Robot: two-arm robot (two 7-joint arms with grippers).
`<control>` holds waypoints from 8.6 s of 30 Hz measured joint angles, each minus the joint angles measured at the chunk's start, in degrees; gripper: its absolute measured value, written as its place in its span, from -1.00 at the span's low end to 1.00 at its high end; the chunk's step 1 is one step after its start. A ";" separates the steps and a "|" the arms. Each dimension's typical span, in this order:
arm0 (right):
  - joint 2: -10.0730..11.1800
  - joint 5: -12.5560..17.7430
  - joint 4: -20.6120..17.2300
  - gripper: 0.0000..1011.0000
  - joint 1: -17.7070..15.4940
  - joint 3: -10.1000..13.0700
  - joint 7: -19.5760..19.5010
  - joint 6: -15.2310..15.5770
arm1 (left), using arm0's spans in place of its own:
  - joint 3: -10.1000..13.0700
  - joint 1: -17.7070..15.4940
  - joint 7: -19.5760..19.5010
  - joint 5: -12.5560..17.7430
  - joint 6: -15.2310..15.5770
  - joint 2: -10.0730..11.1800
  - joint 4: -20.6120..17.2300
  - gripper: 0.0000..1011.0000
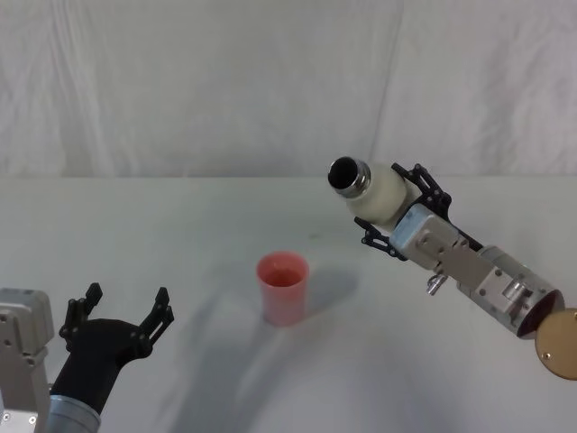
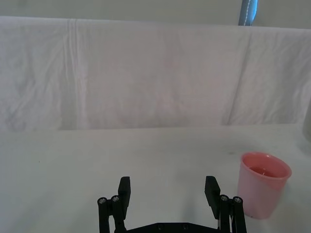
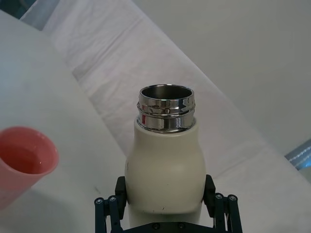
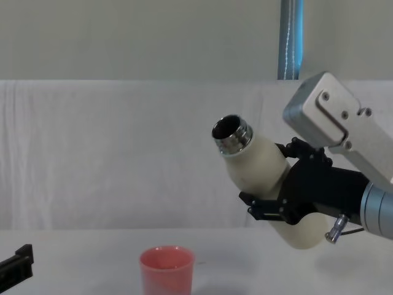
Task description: Grasp the thermos with one hand and pour water into the cup lid.
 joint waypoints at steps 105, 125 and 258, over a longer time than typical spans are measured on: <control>-1.68 -23.41 15.77 0.88 9.59 -12.20 -12.38 -1.13 | 0.00 0.00 0.00 0.00 0.00 0.00 0.00 0.98; -1.31 -25.39 16.11 0.88 10.38 -13.11 -13.65 -0.83 | 0.00 0.00 0.00 0.00 0.00 0.00 0.00 0.98; 1.05 -33.71 16.59 0.88 14.03 -17.83 -18.24 -0.61 | 0.00 0.00 0.00 0.00 0.00 0.00 0.00 0.98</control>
